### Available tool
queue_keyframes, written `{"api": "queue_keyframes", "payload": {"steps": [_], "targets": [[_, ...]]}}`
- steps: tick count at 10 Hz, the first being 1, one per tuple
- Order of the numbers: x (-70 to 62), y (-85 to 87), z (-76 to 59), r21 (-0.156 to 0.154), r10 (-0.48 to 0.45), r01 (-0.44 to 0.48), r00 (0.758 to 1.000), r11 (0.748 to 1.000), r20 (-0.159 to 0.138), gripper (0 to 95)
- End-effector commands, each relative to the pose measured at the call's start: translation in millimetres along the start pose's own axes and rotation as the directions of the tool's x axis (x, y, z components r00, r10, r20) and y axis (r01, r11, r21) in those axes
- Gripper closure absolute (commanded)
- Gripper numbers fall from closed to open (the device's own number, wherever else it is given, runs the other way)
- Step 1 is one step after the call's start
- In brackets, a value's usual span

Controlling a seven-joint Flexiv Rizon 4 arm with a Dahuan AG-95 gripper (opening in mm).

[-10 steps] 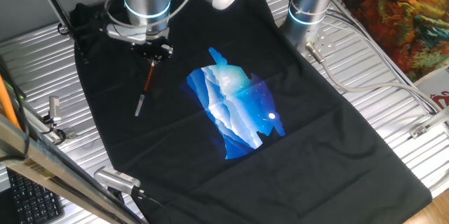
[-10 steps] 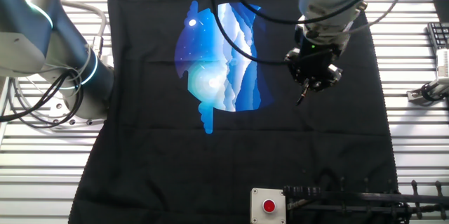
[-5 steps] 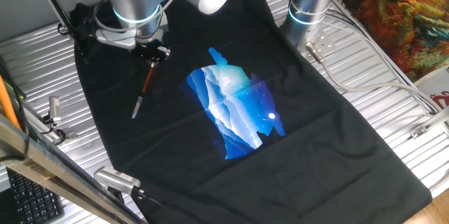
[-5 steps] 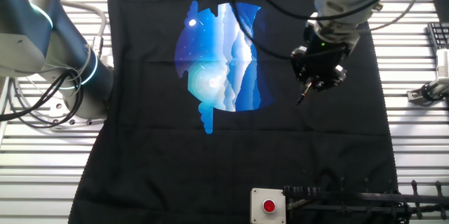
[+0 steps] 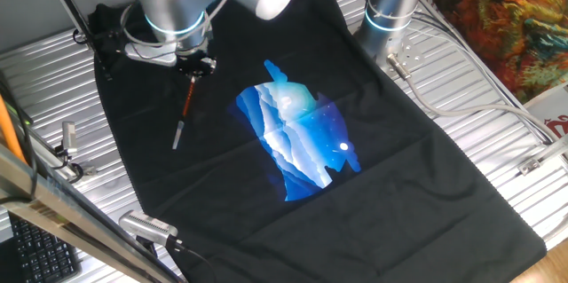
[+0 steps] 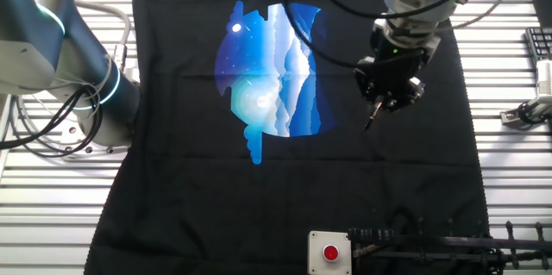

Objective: Place the brush on the pen rack

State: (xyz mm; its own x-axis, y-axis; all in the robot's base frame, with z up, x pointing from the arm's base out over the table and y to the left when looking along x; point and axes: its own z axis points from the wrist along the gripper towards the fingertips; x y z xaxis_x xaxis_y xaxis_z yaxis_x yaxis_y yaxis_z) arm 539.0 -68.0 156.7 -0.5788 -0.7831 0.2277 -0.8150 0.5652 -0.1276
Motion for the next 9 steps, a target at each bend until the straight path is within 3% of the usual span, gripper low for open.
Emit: {"api": "queue_keyframes", "payload": {"steps": [1,3,8,9], "targets": [[15.3,-8.7,-5.3,-0.004,-0.043,0.043,0.999,0.999,-0.006,95.0],[33.9,-23.5,-14.6,-0.019,-0.070,0.070,0.997,0.997,-0.009,95.0],[62.9,-41.8,-32.1,-0.031,-0.102,0.101,0.995,0.994,-0.010,95.0],[77.2,-47.6,-41.2,-0.038,-0.113,0.112,0.993,0.993,-0.018,95.0]]}}
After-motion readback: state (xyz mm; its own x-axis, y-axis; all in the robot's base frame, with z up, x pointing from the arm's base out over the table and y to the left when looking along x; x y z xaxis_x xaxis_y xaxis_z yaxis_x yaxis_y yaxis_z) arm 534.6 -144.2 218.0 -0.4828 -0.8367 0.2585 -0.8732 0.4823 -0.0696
